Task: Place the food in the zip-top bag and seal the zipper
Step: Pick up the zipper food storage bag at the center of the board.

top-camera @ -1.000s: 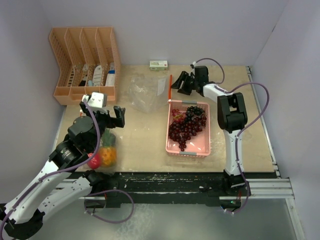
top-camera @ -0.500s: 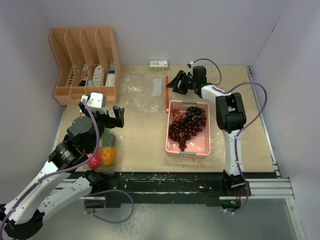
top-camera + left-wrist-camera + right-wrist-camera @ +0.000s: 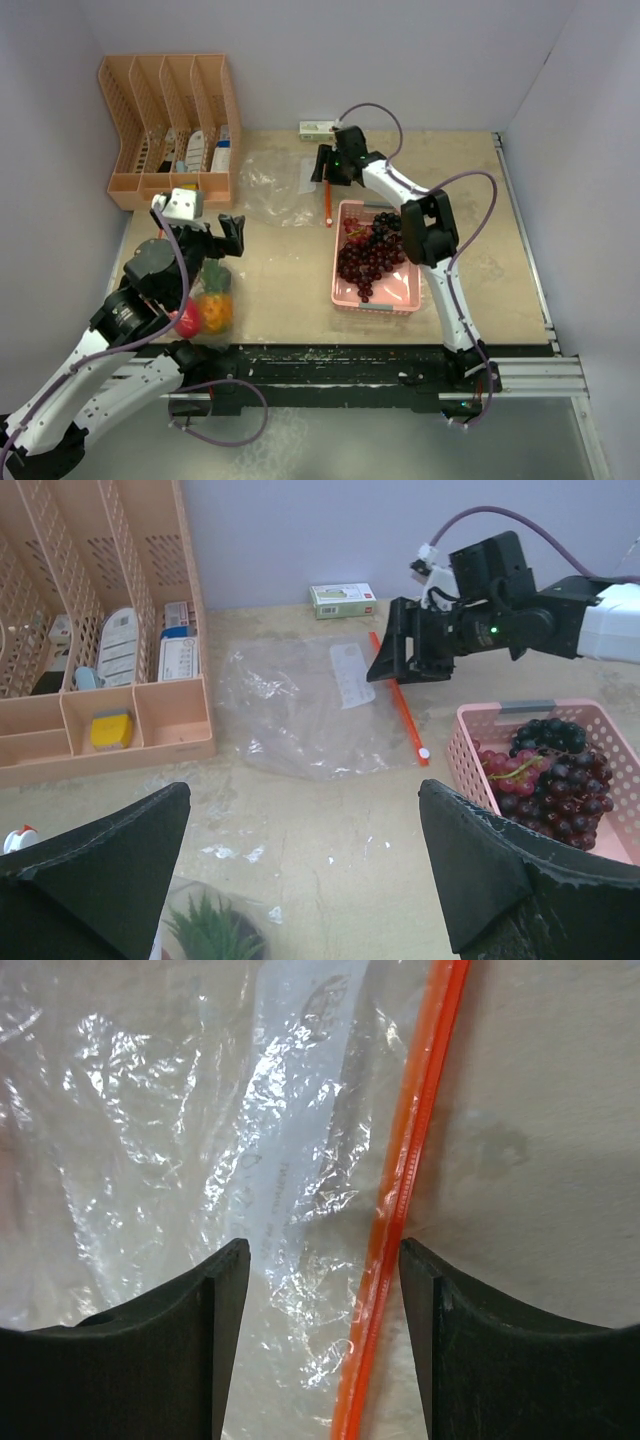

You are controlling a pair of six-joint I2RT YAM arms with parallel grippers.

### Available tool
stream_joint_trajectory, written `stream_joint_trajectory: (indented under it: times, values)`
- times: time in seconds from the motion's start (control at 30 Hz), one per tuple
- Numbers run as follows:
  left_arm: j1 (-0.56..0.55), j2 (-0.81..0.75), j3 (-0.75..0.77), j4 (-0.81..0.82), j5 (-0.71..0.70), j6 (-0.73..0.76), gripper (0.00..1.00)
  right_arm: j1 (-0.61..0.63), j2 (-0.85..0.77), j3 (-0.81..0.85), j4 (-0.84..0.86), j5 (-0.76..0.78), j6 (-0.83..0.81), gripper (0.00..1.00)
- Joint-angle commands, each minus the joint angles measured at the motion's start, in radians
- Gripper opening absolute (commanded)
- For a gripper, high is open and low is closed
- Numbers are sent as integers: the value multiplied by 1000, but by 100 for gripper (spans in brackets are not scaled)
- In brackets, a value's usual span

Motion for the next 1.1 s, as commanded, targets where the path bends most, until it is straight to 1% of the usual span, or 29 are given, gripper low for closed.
stream_joint_trajectory:
  times: [0.0, 0.27, 0.3, 0.33, 0.37, 0.4, 0.5, 0.53, 0.57, 0.7, 0.87, 0.97, 1.07]
  values:
    - [2, -34, -6, 22, 31, -13, 99, 49, 4, 74, -146, 227, -89, 64]
    - [1, -88, -24, 6, 54, -22, 99, 84, 70, 120, -204, 332, -99, 64]
    - [3, -90, -26, 7, 55, -21, 99, 86, 81, 130, -213, 334, -101, 63]
    - [2, -91, -26, 8, 60, -21, 99, 85, 89, 134, -216, 332, -101, 60]
    - [1, -90, -26, 8, 62, -18, 99, 85, 93, 130, -213, 329, -101, 53]
    - [2, -89, -26, 8, 63, -15, 99, 87, 94, 121, -202, 321, -100, 42]
    - [2, -81, -25, 8, 63, -7, 99, 88, 83, 82, -157, 281, -92, 15]
    - [3, -79, -25, 9, 64, -6, 99, 87, 75, 68, -138, 263, -91, 6]
    - [3, -76, -24, 9, 63, -3, 99, 87, 63, 56, -122, 243, -91, 0]
    - [2, -54, -16, -3, 68, 16, 99, 87, -46, -44, -25, 178, -94, 0]
    - [3, 9, -4, -11, 73, 6, 99, 88, -258, -238, 123, 67, -91, 0]
    - [4, 51, -26, 50, 137, 11, 99, 88, -364, -343, 184, 7, -64, 0]
    - [2, 116, -56, 154, 238, 25, 99, 88, -453, -442, 226, -46, -30, 0]
